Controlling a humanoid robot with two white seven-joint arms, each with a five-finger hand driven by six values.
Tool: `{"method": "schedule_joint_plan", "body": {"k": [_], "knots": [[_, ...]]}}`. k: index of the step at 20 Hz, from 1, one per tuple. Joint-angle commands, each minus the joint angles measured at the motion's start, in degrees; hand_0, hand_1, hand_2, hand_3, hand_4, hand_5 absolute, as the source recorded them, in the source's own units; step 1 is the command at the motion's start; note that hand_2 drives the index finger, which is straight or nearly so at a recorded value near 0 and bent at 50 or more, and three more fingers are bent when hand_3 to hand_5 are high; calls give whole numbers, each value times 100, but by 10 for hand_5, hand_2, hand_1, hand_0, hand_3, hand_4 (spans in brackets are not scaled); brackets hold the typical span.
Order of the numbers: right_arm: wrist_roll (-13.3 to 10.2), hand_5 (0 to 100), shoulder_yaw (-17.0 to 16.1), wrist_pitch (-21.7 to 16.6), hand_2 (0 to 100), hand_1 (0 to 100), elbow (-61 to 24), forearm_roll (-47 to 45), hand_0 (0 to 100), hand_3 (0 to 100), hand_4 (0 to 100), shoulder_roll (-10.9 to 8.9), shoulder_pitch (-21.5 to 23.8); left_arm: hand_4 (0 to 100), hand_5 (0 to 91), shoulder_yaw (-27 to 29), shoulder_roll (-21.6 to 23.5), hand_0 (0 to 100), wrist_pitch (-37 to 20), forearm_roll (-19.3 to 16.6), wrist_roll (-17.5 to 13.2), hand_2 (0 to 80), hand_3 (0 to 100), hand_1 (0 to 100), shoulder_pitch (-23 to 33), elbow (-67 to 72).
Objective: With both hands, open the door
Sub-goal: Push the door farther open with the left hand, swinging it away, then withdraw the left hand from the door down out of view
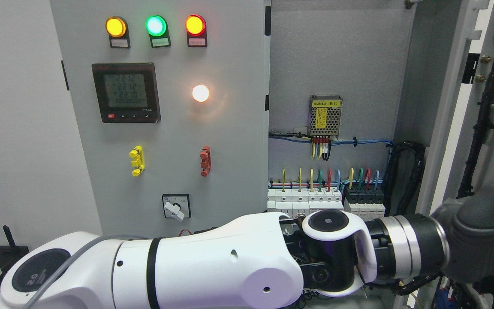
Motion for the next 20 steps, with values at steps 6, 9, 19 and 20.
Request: {"method": "schedule_joint_plan", "body": {"k": [6,9,19,20], "knots": [[-2,0,0,3,0,0,0,0,383,0,0,0,0,0,0,-19,200,0,2,-248,-162,0,0,0,43,-11],[-2,0,0,3,0,0,0,0,383,0,0,0,0,0,0,-27,630,0,2,-239,-242,0,0,0,69,-46],[-2,0,0,3,0,0,0,0,383,0,0,0,0,0,0,-45,2405,0,11,-291,-575,0,0,0,710,-537],[-2,0,0,3,0,0,0,0,383,0,0,0,0,0,0,-45,2634,0,11,-352,-689,0,0,0,780,-651]]}}
